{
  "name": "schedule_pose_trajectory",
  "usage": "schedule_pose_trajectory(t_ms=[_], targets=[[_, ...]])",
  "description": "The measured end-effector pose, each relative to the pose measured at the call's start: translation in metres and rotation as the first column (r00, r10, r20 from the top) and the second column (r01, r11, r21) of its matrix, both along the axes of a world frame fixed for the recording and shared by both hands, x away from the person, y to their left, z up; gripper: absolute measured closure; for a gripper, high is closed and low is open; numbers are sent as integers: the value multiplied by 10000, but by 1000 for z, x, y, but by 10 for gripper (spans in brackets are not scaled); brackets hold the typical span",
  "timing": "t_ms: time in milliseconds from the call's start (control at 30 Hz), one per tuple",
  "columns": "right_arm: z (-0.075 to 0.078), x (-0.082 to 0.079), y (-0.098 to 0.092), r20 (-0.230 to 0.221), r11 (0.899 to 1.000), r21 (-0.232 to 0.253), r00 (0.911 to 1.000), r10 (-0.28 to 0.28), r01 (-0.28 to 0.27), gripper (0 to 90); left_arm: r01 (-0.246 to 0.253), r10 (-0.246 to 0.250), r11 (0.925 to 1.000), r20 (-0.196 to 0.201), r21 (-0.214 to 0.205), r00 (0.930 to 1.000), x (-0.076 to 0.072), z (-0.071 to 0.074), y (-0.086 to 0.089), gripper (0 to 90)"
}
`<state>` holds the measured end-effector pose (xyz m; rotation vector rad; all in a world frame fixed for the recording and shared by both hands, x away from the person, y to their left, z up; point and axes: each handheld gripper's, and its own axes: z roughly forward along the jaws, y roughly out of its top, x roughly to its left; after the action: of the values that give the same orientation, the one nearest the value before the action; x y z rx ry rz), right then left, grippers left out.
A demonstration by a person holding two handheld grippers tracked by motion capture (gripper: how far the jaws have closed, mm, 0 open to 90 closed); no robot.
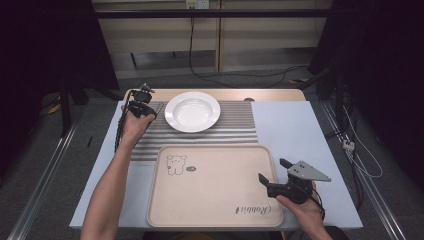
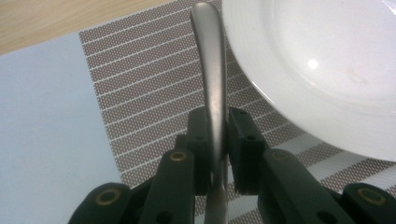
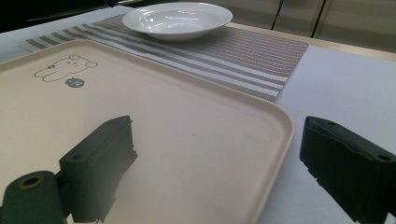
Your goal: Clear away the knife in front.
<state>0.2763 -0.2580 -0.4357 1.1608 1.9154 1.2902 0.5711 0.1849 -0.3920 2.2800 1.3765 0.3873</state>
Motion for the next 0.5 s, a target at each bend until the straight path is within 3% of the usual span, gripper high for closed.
schedule_pose_trajectory(t_ms=[500], targets=[[-1, 1, 1, -9, 10000, -57, 10000, 5, -5, 100, 348, -348, 9994, 105, -64, 9993, -16, 10, 2, 800]])
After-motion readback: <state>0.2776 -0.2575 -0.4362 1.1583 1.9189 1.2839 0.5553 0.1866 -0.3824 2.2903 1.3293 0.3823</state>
